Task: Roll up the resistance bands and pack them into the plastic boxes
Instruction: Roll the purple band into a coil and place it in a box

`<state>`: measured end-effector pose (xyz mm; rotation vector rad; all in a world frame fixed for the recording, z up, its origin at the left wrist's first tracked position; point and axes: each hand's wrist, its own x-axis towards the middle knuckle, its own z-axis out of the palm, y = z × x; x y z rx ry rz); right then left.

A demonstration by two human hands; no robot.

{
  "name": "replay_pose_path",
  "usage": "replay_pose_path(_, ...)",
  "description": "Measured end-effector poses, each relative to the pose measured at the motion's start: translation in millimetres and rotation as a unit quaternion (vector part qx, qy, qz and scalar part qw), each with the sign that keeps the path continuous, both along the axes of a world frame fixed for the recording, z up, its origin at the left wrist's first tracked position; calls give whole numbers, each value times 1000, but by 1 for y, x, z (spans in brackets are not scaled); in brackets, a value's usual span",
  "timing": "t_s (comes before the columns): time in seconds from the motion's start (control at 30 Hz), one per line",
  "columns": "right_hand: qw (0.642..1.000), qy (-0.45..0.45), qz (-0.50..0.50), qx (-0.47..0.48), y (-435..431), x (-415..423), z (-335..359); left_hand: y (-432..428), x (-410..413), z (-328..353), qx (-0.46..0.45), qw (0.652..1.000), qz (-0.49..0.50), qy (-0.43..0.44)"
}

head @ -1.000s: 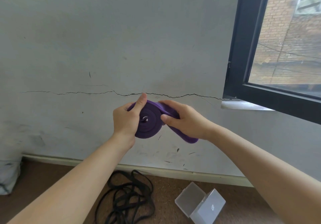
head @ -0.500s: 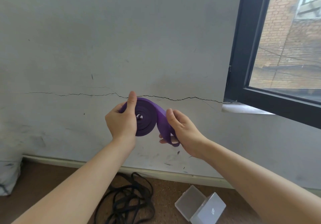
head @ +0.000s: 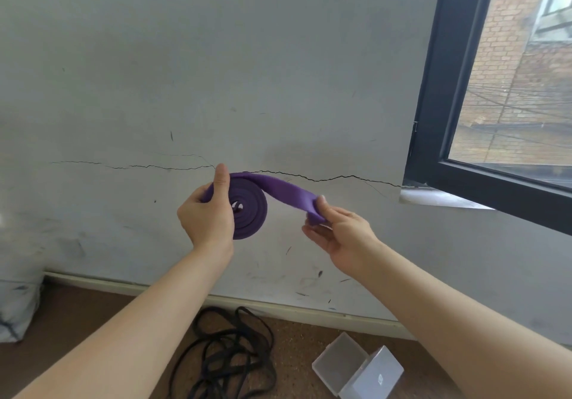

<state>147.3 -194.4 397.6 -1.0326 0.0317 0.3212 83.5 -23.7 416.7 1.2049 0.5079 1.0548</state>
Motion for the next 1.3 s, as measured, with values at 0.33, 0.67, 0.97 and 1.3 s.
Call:
replay_pose_path(0.33, 976, 73, 37, 201, -10, 13, 22, -7, 3, -16, 6, 998, -46, 45)
replay_pose_path(0.67, 968, -140, 173, -119, -15, 3, 9, -3, 5, -14, -56, 996, -65, 24)
replay_pose_path(0.97, 902, -300, 156, -269, 7, -15, -6, -13, 5, -8, -124, 991, -43, 3)
replay_pose_path(1.3, 925, -290, 117, -214, 20, -20, -8, -38, 7, -9, -208, 969, -133, 1)
